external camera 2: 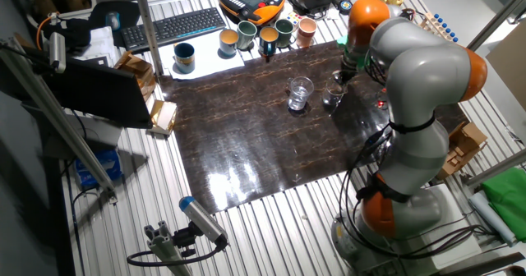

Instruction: Pour the water from one cup into another empty cup

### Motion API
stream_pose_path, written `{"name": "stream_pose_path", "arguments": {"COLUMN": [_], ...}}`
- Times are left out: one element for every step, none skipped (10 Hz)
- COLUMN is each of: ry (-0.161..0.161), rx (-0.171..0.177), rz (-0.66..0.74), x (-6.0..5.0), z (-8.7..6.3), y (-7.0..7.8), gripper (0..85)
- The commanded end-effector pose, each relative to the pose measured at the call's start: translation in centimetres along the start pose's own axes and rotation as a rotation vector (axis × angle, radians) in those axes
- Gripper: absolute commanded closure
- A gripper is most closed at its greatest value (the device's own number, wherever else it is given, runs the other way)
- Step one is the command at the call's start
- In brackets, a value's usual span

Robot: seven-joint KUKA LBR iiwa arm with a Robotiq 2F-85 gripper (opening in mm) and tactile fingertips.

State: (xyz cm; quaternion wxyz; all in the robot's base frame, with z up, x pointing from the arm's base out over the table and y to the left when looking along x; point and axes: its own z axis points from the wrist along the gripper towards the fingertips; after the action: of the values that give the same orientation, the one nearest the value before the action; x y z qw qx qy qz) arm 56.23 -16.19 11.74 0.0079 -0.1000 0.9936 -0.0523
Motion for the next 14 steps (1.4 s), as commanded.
{"name": "stream_pose_path", "arguments": {"ry": [-0.002, -0.003, 0.000, 0.003, 0.016, 0.025, 0.041, 0.054, 0.066, 0.072, 0.075, 0.080, 0.088, 0.084], "rx": [0.008, 0.018, 0.016, 0.012, 0.010, 0.001, -0.002, -0.008, -0.013, -0.012, -0.014, -0.019, -0.028, -0.025], "rz": [0.005, 0.004, 0.001, -0.001, -0.007, -0.010, -0.007, 0.001, 0.010, 0.016, 0.026, 0.030, 0.044, 0.051], "x": [0.0, 0.0, -0.1, -0.2, -0.3, -0.5, -0.8, -1.2, -1.8, -2.1, -2.3, -2.4, -2.6, -2.7], "z": [0.0, -0.1, -0.3, -0.8, -1.6, -2.5, -3.7, -5.0, -6.5, -7.5, -8.3, -9.0, -10.1, -11.1], "y": [0.0, -0.1, -0.2, -0.5, -1.0, -1.3, -1.1, -0.6, 0.3, 1.1, 1.9, 2.6, 3.6, 4.3], "gripper": [63.7, 60.7, 56.3, 53.3, 52.3, 52.3, 52.7, 55.0, 62.3, 73.3, 84.3, 84.3, 84.3, 84.3]}}
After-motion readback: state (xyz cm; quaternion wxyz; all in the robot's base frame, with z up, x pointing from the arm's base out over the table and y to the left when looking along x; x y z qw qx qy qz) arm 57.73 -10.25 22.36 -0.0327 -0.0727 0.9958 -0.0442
